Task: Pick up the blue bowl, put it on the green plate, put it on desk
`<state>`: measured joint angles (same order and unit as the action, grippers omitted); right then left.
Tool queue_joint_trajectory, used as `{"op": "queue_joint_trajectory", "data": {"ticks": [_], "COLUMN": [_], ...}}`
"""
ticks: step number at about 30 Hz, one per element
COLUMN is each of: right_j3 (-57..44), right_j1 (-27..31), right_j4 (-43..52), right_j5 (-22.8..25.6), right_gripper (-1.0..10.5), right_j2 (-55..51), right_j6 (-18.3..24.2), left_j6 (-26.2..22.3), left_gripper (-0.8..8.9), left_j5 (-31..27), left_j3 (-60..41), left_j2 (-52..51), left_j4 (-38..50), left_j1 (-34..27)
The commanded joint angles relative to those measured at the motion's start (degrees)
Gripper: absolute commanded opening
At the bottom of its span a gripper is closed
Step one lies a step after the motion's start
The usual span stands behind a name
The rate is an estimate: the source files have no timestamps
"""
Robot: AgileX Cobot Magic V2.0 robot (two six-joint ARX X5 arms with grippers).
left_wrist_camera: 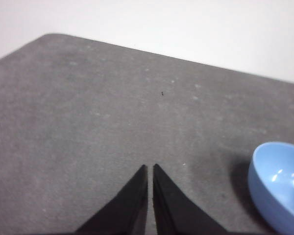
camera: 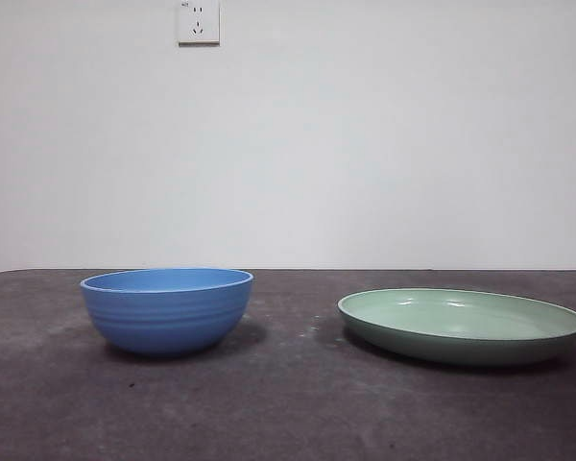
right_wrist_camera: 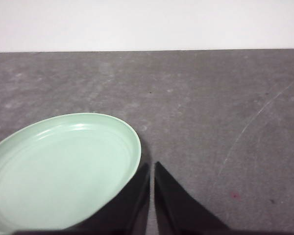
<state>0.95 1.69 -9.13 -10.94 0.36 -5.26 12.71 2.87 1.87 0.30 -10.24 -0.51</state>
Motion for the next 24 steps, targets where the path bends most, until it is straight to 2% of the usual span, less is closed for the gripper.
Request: {"op": "queue_joint_trajectory", "data": {"ticks": [1,6,10,15,24], "right_j3": [-0.24,-0.11,0.83,5.20,17.25], "right_j1": [0.07,0.07,0.07,0.07,0.07], "right_j4": [0.07,0.11,0.72,0.72,-1.51], "right_j5": [0.07,-0.20,-0.98,-0.63,0.55], "right_gripper": [0.1,0.1,0.1,0.1,0.1], "right_j2": [-0.15,-0.15,-0.15,-0.15,1.22], "right_j6": [-3.87,-9.42,-11.72,-12.33,-11.58], "left_j6": [7.34,10.82,11.13,13.62,12.11], "left_gripper": [0.18,0.16,0.16,0.16,0.16], "left_j5": [-0.09,0.17,1.97,3.50,3.67], "left_j3": [-1.11,-0.35,1.53,5.79,18.18], "left_j2": [-0.11,-0.11,-0.11,0.15,4.70], "left_j4": [-0.46,-0.50,-0.52,-1.03,-5.27], "left_j1": [0.00,0.00,0.00,0.00,0.00]}}
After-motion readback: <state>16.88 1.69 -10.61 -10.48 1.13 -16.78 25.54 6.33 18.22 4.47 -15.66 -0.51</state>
